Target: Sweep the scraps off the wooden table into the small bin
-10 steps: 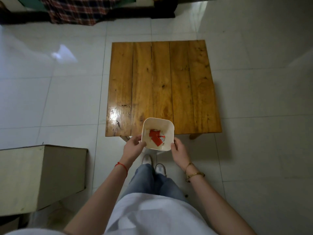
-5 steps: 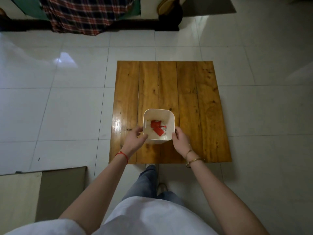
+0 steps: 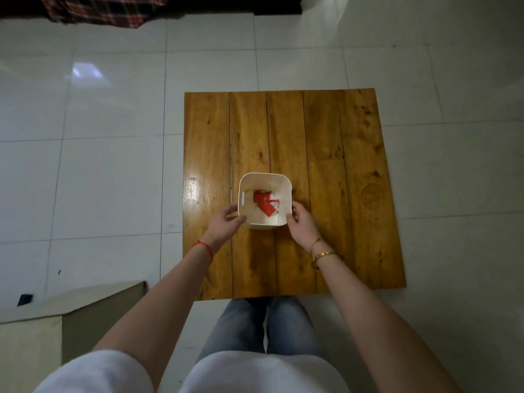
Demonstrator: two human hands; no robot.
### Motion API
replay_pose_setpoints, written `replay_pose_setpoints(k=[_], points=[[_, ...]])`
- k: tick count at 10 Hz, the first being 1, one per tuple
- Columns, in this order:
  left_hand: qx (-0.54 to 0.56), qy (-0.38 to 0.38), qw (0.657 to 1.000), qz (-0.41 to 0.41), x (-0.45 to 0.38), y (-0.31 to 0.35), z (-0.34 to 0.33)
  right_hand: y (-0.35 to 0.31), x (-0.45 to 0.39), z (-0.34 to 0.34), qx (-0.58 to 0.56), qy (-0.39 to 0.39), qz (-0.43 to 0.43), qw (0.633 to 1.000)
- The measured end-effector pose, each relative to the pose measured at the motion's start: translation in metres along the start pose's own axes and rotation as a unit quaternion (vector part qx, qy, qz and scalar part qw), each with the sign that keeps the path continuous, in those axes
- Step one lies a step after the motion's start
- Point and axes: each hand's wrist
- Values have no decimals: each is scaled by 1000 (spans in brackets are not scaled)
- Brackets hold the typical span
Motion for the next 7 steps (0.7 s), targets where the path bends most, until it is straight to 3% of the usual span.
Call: replay_pose_setpoints(k=[5, 7], points=[[-24, -2, 999, 25, -8, -9, -8, -6, -6, 6, 29, -25, -33, 999], [-119, 108, 984, -73, 17, 1, 9, -14, 12, 41, 92, 9, -3, 996]])
Point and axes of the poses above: each hand's wrist, its own x-axis away from the middle knuckle, its own z-axis out of the back of the hand, y = z × x, and after that the axes turned 15 degrees about y, right-handed
